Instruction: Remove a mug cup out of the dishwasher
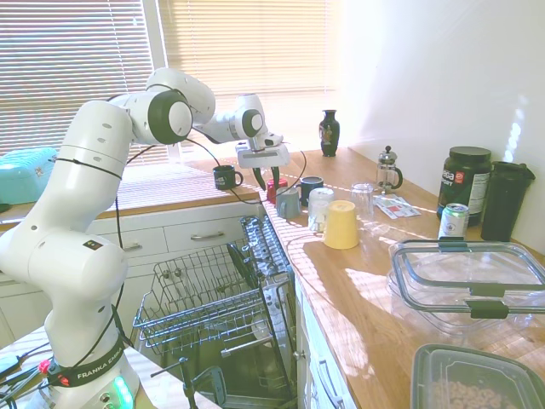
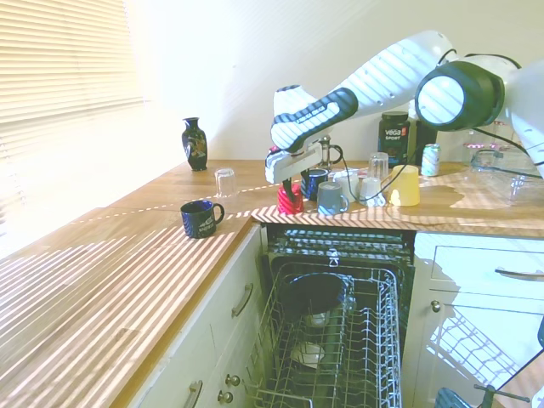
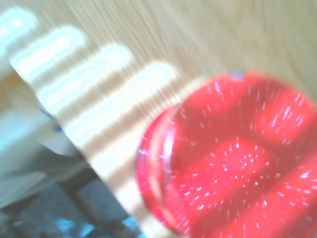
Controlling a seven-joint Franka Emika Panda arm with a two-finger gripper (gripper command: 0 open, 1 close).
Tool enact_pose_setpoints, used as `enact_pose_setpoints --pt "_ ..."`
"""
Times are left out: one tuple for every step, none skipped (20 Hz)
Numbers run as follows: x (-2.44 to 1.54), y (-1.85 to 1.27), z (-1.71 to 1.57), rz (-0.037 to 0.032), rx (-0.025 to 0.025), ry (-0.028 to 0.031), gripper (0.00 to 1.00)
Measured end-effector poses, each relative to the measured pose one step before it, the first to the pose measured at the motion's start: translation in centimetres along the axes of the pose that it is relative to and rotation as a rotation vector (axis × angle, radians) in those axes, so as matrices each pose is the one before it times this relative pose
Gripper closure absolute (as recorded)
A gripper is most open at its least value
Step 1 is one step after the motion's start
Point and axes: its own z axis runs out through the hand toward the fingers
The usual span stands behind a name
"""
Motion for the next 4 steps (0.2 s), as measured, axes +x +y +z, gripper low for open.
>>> enact_pose_setpoints --pt "-0.551 0.111 -1.105 -0.00183 0.00449 0.00261 0.00" --pt "-0.605 0.276 -0.895 -0.00022 -0.00130 0.00223 0.00" --pt "-0.632 0.420 -0.699 0.00278 -0.00535 0.00217 0.00" --pt "-0.621 0.559 -0.647 0.00383 -0.00400 0.00126 0.00"
